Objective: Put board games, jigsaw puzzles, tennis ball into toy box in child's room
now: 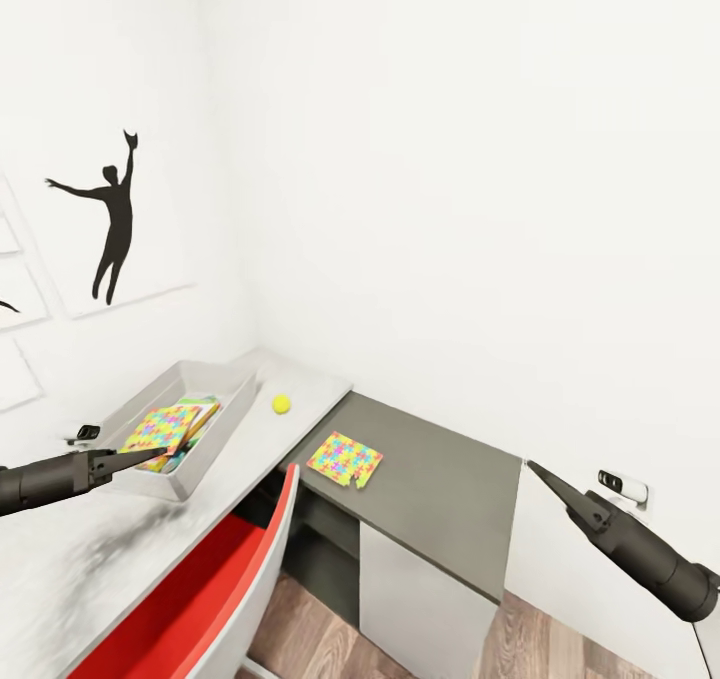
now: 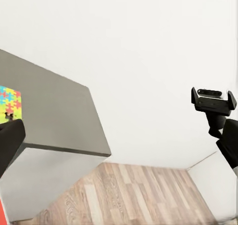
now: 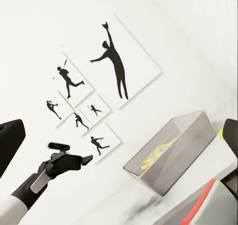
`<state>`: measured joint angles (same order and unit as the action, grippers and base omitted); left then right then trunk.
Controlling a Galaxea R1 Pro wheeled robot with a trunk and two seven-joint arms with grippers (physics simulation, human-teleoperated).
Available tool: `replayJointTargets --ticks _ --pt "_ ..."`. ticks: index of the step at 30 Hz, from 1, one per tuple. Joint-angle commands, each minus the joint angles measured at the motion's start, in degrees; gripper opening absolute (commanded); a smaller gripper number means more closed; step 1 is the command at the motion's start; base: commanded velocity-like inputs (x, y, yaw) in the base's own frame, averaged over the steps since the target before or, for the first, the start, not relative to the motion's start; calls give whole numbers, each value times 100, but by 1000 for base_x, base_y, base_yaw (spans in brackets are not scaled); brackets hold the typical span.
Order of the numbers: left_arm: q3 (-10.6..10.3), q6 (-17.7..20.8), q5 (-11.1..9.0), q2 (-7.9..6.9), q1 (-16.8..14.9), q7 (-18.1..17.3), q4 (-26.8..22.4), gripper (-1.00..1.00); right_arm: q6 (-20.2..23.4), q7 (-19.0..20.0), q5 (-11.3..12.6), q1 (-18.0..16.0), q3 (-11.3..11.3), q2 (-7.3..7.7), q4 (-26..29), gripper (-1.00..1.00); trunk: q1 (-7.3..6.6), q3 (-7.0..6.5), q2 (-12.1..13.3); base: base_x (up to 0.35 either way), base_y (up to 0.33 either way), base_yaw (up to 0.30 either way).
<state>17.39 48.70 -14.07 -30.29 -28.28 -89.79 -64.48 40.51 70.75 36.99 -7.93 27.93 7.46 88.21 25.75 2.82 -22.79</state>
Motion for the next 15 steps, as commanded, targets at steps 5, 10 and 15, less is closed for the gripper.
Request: replayJointTargets --ticks 5,10,15 --pt "1 61 1 -3 -2 -21 -3 100 44 1 26 -7 2 1 -5 100 4 -3 -13 -11 6 -271" --pt "1 61 1 -3 -2 -21 -3 100 39 2 26 -7 8 1 -13 100 4 -20 -13 -2 1 -272" --pt "4 61 1 -3 -2 -21 -3 100 42 8 28 -7 21 1 -36 100 4 -37 -13 0 0 -272"
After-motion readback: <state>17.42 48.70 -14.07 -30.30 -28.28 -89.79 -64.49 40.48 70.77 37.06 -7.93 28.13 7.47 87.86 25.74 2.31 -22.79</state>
